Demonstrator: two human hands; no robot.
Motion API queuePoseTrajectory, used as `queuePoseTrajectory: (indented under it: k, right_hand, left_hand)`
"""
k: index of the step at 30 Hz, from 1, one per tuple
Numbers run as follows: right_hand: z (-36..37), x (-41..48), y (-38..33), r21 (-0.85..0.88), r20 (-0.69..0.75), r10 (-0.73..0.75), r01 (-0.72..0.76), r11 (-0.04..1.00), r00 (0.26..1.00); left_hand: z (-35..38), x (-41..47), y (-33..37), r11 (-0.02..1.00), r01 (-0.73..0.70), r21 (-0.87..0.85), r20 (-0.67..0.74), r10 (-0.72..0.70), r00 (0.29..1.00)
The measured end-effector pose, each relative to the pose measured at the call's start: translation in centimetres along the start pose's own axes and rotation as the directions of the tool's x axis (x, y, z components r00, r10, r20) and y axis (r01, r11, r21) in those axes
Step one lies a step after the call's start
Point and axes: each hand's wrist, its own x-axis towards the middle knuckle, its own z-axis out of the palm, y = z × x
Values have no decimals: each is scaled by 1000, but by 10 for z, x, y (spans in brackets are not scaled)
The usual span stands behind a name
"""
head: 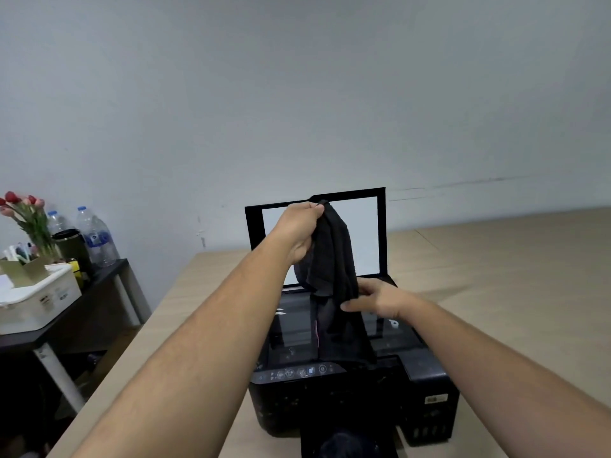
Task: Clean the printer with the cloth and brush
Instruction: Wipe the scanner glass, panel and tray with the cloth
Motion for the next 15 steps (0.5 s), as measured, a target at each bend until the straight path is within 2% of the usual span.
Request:
queuePoseTrajectory:
  k: [3,5,8,10,12,14,15]
  right_hand:
    - [2,4,3,71,-172,-36,49,996,984]
    - [-10,10,3,46,-323,-69,88,995,944]
    - [-27,13,-7,206,-452,-71,182,962,889]
    - [-33,14,-17,313,-471,-70,241,919,879]
    - [-34,17,-28,414,-439,-66,267,870,896]
    - [-29,21,-35,488,-417,-49,268,831,908]
    - [-25,23,-35,511,-412,-42,269,817,910]
  left_hand:
    - [-10,6,-3,996,-27,-90,-121,16,993]
    - [-28,16,-18,998,-63,2,-267,61,962]
    - [-52,22,-56,996,37,83,-377,-3,926]
    - [-57,20,-81,982,131,134,-325,-81,942]
    - [-53,11,-93,958,164,235,-240,-106,965]
    - [-46,4,-96,938,125,324,-133,-85,987]
    - [-41,1,-95,948,81,308,-57,-67,996]
